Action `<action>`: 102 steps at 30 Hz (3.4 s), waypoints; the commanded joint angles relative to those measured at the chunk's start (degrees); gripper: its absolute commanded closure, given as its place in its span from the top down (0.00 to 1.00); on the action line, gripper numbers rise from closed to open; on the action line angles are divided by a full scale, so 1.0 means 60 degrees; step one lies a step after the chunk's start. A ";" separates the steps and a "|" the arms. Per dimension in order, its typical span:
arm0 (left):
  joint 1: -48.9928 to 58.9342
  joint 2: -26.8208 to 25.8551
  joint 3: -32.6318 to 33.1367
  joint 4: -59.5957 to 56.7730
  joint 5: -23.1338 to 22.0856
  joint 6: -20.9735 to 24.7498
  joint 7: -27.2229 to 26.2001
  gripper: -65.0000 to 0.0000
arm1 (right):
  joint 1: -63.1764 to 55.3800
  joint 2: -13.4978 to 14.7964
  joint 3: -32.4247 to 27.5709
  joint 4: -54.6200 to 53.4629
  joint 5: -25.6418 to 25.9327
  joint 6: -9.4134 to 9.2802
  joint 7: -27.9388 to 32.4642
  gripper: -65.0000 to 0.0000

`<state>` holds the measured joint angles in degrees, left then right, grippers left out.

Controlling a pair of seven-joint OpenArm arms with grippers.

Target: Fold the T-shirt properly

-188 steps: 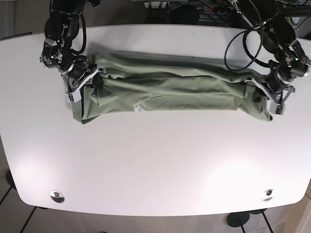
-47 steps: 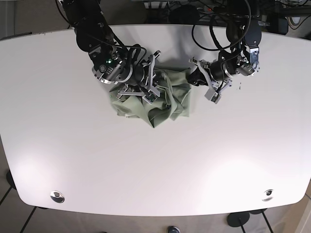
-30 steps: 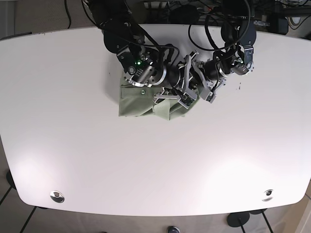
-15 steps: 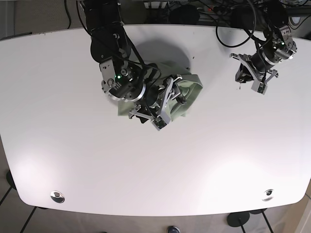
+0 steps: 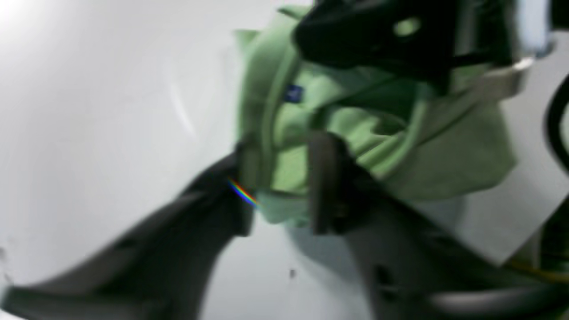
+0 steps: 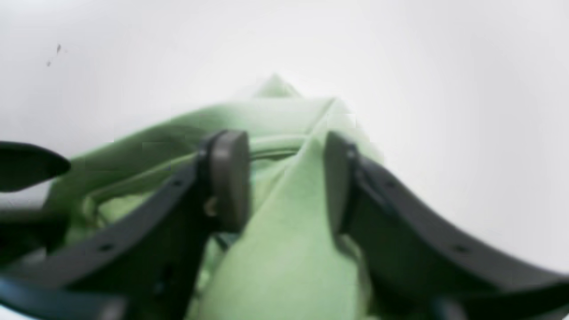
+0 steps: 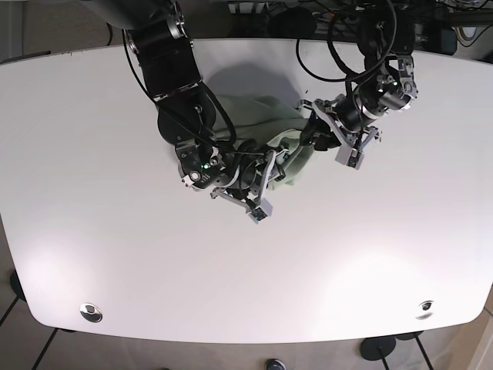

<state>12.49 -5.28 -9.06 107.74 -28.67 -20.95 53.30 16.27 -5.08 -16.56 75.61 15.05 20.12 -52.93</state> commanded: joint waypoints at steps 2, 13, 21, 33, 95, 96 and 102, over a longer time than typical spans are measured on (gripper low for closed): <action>-0.0082 -0.0095 -0.0080 0.0160 -0.0065 0.0569 -0.0143 0.50 | 0.0152 -0.0098 -0.0002 0.0182 0.0122 0.0039 0.0169 0.11; -0.0375 0.0067 -0.0050 -0.0822 -0.0109 0.0715 -0.0143 0.56 | 0.0138 -0.0098 -0.0002 0.1105 0.0122 0.0039 0.0110 0.23; -0.0551 0.0008 0.0770 -0.1364 -0.0094 0.0700 -0.0158 0.28 | -0.0009 0.0180 0.0012 0.1676 0.0034 -0.0342 0.0140 0.64; -0.0346 0.0052 0.0726 -0.0206 -0.0124 0.0700 -0.0158 0.03 | -0.0141 0.0268 0.0012 0.0914 0.0137 -0.0796 0.0330 0.39; -0.6719 -0.0974 0.2748 -0.7107 -0.0109 0.0700 -0.1037 0.41 | -0.3115 0.1865 0.1375 0.2790 0.0107 0.0215 0.1473 0.10; -0.6866 -0.0974 0.2777 -0.7064 -0.0109 0.0700 -0.1037 0.44 | -0.3203 0.1821 0.1184 0.2790 0.0093 0.0200 0.1473 0.10; -0.6778 -0.1032 0.2748 -0.5188 -0.0050 0.0730 -0.1037 0.57 | -0.3262 0.1352 0.0100 0.2790 0.0122 0.0127 0.1458 0.10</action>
<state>-26.70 -11.29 7.60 75.75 -28.32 -16.49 48.01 -3.88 3.16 -16.27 91.24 15.22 20.82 -45.12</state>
